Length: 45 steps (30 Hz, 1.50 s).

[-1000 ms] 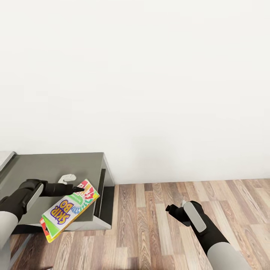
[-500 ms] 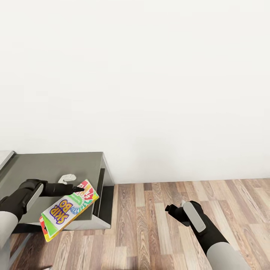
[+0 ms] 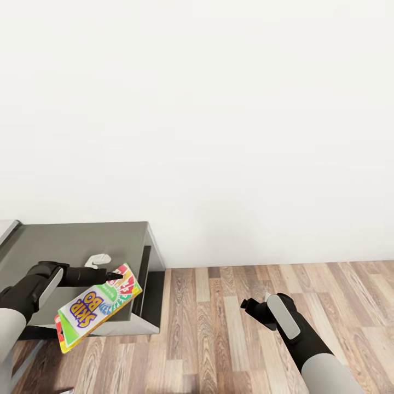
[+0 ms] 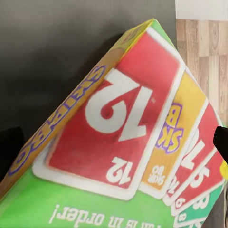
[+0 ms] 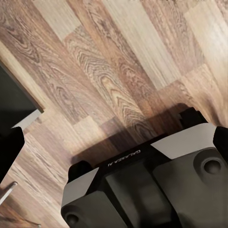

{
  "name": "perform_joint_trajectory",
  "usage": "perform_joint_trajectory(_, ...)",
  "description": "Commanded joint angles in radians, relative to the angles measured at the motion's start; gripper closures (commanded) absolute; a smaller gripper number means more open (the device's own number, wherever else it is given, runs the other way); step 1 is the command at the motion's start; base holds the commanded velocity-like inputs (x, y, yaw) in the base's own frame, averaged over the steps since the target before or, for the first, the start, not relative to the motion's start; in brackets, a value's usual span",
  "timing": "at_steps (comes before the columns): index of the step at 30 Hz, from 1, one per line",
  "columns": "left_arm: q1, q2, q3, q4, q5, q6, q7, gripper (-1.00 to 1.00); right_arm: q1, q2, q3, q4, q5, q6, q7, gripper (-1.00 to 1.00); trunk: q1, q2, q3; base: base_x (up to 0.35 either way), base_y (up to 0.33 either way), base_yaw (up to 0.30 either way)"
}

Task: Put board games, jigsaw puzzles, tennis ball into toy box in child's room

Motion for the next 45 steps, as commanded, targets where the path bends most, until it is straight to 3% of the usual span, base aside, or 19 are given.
perform_joint_trajectory(1,-0.001,0.001,-0.005,-0.001,0.010,0.008,0.003,-1.00,0.000,-0.001,0.004,-0.002,-0.010,0.000,-0.010,-1.00,0.001,-0.002,-0.002,0.000,-0.020,0.000)
perform_joint_trajectory(20,-0.001,0.014,0.008,-0.001,0.017,0.006,-0.004,-1.00,0.000,0.000,0.015,-0.002,-0.010,-0.001,-0.010,-1.00,0.001,-0.002,-0.002,0.000,-0.002,0.000)
perform_joint_trajectory(23,-0.001,0.033,0.017,-0.001,0.020,0.005,-0.055,-1.00,0.000,0.000,0.016,-0.002,-0.010,-0.001,-0.010,-1.00,0.001,-0.002,-0.002,0.000,0.000,0.000)
perform_joint_trajectory(24,-0.001,0.048,0.045,-0.001,0.019,0.005,-0.158,-1.00,0.000,0.000,0.017,-0.004,-0.010,-0.001,-0.009,-1.00,0.001,-0.002,-0.002,0.000,0.000,0.000)
perform_joint_trajectory(25,-0.001,0.054,0.053,-0.001,0.019,0.005,-0.189,-1.00,0.000,0.000,0.017,-0.004,-0.010,-0.001,-0.010,-1.00,0.001,-0.002,-0.002,0.000,0.000,0.000)
perform_joint_trajectory(29,-0.001,0.075,0.067,-0.001,0.019,0.004,-0.261,-1.00,0.000,0.000,0.015,-0.006,-0.010,-0.001,-0.009,-1.00,0.001,-0.002,-0.002,0.000,0.000,0.000)
perform_joint_trajectory(36,-0.001,0.080,0.090,-0.001,0.019,0.004,-0.309,-1.00,0.000,0.000,0.015,-0.006,-0.011,-0.001,-0.009,-1.00,0.001,-0.002,-0.002,0.000,0.026,0.000)
perform_joint_trajectory(45,0.000,0.082,0.097,-0.001,0.020,0.005,-0.324,-1.00,0.000,0.000,0.015,-0.006,-0.011,-0.001,-0.008,-1.00,0.001,-0.002,-0.002,0.000,0.077,0.000)
